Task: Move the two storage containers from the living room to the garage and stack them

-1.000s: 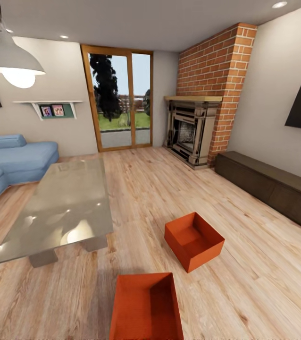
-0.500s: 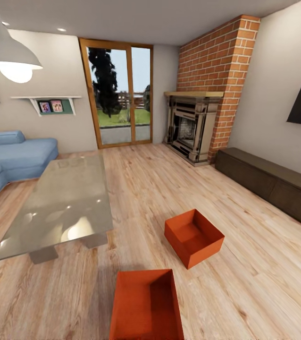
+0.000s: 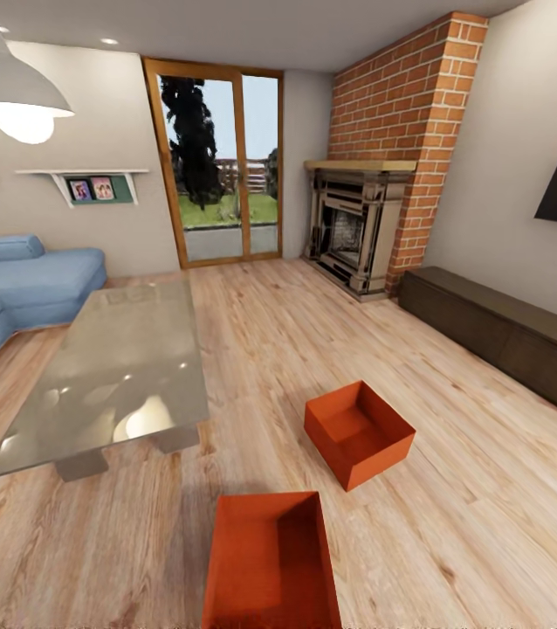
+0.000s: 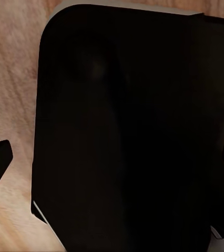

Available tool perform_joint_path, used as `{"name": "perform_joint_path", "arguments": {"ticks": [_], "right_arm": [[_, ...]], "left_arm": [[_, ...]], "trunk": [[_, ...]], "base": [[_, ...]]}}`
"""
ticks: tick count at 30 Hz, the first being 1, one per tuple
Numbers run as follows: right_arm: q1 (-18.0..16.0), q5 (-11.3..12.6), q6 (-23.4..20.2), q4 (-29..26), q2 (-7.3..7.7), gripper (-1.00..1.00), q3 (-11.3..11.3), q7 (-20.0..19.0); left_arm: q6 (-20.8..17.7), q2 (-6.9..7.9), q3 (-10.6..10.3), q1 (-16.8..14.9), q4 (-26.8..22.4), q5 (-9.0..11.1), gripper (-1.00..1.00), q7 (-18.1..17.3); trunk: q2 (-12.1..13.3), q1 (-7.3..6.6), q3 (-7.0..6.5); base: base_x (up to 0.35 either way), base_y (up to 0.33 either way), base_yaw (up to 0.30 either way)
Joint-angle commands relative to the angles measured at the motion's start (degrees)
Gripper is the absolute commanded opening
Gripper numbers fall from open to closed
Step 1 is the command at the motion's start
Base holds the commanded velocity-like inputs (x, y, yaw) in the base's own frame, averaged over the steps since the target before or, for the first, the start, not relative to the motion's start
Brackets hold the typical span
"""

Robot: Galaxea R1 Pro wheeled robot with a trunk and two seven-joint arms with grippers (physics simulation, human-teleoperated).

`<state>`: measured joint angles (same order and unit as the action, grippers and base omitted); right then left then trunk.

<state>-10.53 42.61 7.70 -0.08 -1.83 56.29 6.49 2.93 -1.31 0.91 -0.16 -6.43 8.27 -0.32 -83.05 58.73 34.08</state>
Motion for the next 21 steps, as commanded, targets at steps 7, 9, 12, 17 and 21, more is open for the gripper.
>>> {"name": "perform_joint_path", "arguments": {"ticks": [7, 9, 12, 17, 21], "right_arm": [[0.0, 0.5, 0.1, 0.0, -0.01, 1.00, 0.5, 0.2], [0.0, 0.5, 0.1, 0.0, -0.01, 1.00, 0.5, 0.2], [0.0, 0.5, 0.1, 0.0, -0.01, 1.00, 0.5, 0.2], [0.0, 0.5, 0.1, 0.0, -0.01, 1.00, 0.5, 0.2], [0.0, 0.5, 0.1, 0.0, 0.00, 1.00, 0.5, 0.2]], "left_arm": [[0.1, -0.01, 0.1, 0.0, 0.0, 0.4, 1.00, 0.0], [0.1, -0.01, 0.1, 0.0, 0.0, 0.4, 1.00, 0.0], [0.1, -0.01, 0.1, 0.0, 0.0, 0.4, 1.00, 0.0], [0.1, -0.01, 0.1, 0.0, 0.0, 0.4, 1.00, 0.0], [0.1, -0.01, 0.1, 0.0, 0.0, 0.4, 1.00, 0.0]], "trunk": [[0.0, 0.00, 0.69], [0.0, 0.00, 0.87], [0.0, 0.00, 1.14], [0.0, 0.00, 1.60], [0.0, 0.00, 1.96]], "base": [[0.000, 0.000, 0.000], [0.000, 0.000, 0.000], [0.000, 0.000, 0.000], [0.000, 0.000, 0.000], [0.000, 0.000, 0.000]]}}
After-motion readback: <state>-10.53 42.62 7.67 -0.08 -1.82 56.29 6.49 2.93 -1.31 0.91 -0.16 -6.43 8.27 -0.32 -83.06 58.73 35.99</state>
